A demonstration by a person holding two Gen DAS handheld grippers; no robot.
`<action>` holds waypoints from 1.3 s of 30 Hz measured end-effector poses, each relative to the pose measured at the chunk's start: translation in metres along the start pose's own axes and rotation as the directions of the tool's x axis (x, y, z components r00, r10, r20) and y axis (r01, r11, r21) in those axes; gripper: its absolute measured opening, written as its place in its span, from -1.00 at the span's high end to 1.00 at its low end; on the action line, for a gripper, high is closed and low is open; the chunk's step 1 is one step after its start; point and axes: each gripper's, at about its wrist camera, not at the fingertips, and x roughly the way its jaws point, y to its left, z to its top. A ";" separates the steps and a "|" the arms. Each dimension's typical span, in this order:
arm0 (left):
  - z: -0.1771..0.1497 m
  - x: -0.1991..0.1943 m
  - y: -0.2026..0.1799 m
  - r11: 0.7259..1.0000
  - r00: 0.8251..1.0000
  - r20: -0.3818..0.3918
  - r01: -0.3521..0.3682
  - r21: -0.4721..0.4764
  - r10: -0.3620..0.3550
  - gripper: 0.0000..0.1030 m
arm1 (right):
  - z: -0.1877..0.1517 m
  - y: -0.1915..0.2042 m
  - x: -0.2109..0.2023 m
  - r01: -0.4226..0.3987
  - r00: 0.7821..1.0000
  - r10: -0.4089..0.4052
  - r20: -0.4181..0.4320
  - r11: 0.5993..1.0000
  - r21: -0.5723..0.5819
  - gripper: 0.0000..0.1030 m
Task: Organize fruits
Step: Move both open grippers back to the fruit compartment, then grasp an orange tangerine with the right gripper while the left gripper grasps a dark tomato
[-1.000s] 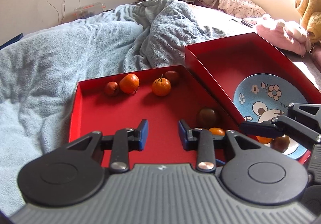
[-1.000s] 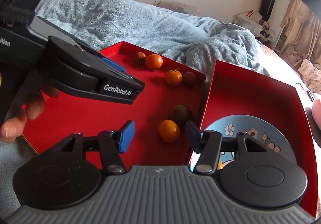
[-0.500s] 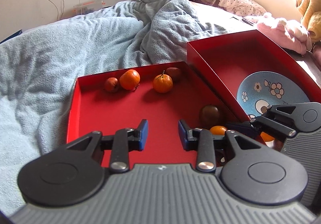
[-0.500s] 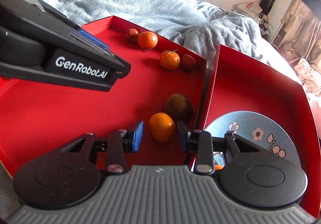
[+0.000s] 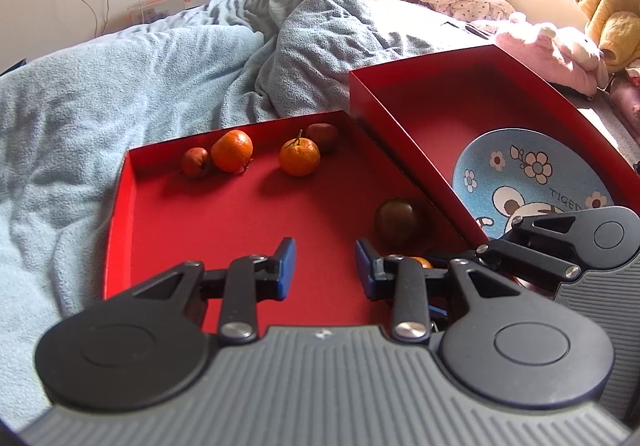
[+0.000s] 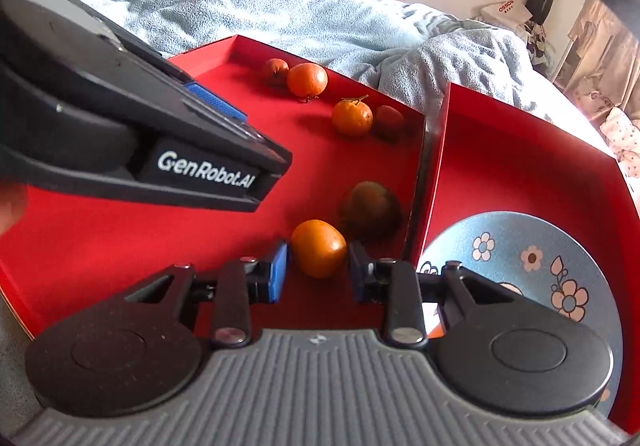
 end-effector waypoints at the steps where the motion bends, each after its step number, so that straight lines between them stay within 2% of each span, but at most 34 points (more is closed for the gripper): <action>1: 0.002 0.001 -0.002 1.000 1.000 -0.001 0.023 0.012 -0.023 0.29 | -0.001 -0.002 -0.003 -0.018 1.000 0.019 -0.002 1.000 0.017 0.29; 4: 0.008 0.007 -0.012 0.991 0.995 -0.006 0.098 0.087 -0.098 0.29 | -0.010 -0.006 -0.017 -0.043 0.999 0.042 0.012 0.998 0.048 0.29; 10: 0.012 0.026 -0.029 0.957 0.982 -0.033 0.187 0.222 -0.185 0.29 | -0.030 -0.005 -0.041 -0.082 0.997 0.081 0.021 0.993 0.085 0.30; 12: 0.012 0.032 -0.036 0.945 0.980 -0.042 0.197 0.262 -0.193 0.29 | -0.032 -0.005 -0.043 -0.090 0.996 0.089 0.016 0.991 0.094 0.30; 15: 0.010 0.040 -0.043 0.936 0.985 -0.028 0.169 0.309 -0.169 0.23 | -0.031 -0.006 -0.041 -0.092 0.996 0.091 0.015 0.991 0.095 0.30; 22: 0.017 0.052 -0.037 0.944 0.987 -0.009 0.159 0.288 -0.163 0.22 | -0.029 -0.005 -0.039 -0.096 0.995 0.095 0.011 0.991 0.093 0.30; 23: 0.017 0.055 -0.038 0.943 0.988 -0.015 0.149 0.297 -0.152 0.11 | -0.029 -0.005 -0.038 -0.096 0.995 0.096 0.009 0.991 0.094 0.30; 24: 0.016 0.058 -0.039 0.944 0.990 -0.022 0.137 0.301 -0.137 0.08 | -0.028 -0.005 -0.037 -0.096 0.995 0.096 0.007 0.991 0.094 0.30; 28: 0.010 0.069 -0.039 0.943 0.993 -0.043 0.115 0.312 -0.107 0.12 | -0.027 -0.005 -0.035 -0.091 0.996 0.091 0.004 0.991 0.094 0.30; 29: 0.009 0.069 -0.037 0.944 0.992 -0.043 0.124 0.305 -0.116 0.19 | -0.027 -0.005 -0.035 -0.088 0.996 0.088 0.003 0.992 0.094 0.30; 33: 0.010 0.065 -0.035 0.952 0.990 -0.048 0.139 0.272 -0.130 0.18 | -0.025 -0.004 -0.036 -0.085 0.996 0.085 -0.002 0.991 0.101 0.30; 39: 0.010 0.052 -0.033 0.972 0.994 -0.033 0.105 0.212 -0.100 0.19 | -0.024 -0.006 -0.047 -0.088 0.996 0.087 0.013 0.989 0.117 0.30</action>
